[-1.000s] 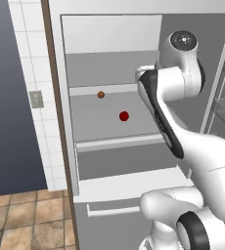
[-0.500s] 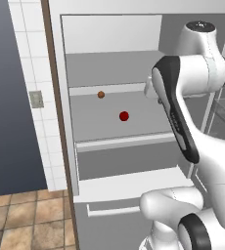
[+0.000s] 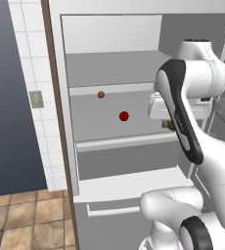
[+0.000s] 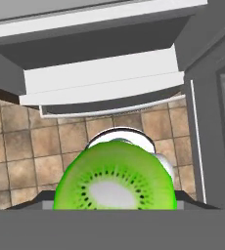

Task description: Pick up the apple and kiwi from the fridge and place one fruit on each plate on the dining counter.

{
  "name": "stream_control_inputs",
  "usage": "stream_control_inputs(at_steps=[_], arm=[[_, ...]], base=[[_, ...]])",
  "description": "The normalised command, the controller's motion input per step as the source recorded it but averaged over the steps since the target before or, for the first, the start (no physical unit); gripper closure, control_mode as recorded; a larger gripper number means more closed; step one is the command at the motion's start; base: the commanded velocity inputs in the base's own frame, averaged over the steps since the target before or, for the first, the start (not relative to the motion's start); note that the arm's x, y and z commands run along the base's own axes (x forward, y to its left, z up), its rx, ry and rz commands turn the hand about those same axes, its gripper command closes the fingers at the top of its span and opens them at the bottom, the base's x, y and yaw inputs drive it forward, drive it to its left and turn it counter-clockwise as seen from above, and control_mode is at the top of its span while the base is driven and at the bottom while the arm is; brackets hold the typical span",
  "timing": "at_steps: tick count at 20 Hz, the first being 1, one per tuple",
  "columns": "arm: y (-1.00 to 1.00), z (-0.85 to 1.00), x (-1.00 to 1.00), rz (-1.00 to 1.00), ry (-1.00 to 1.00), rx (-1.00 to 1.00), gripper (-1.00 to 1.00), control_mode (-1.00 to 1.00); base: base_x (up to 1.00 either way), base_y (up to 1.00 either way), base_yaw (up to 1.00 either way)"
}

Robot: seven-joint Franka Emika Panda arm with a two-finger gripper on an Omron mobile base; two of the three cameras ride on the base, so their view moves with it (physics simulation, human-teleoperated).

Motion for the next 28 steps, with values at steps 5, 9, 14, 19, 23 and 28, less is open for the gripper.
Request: stream_control_inputs(at_steps=[5,9,14,19,23,28], arm=[[0.0,-0.55,-0.2,0.0,0.01,0.0,1.0,-1.0],[0.0,-0.35,-0.06,0.0,-0.08,0.0,1.0,-1.0],[-0.02,-0.33,-0.01,0.0,-0.13,0.0,1.0,-1.0],[-0.04,-0.15,-0.02,0.0,0.0,0.0,1.0,-1.0],[0.0,0.0,0.0,0.0,0.0,0.0,1.0,-1.0],[0.0,0.0,0.0,0.0,0.0,0.0,1.0,-1.0]], base=[[0.0,0.0,0.0],[0.0,0.0,0.0],[0.0,0.0,0.0],[0.0,0.0,0.0],[0.0,0.0,0.0],[0.0,0.0,0.0]])
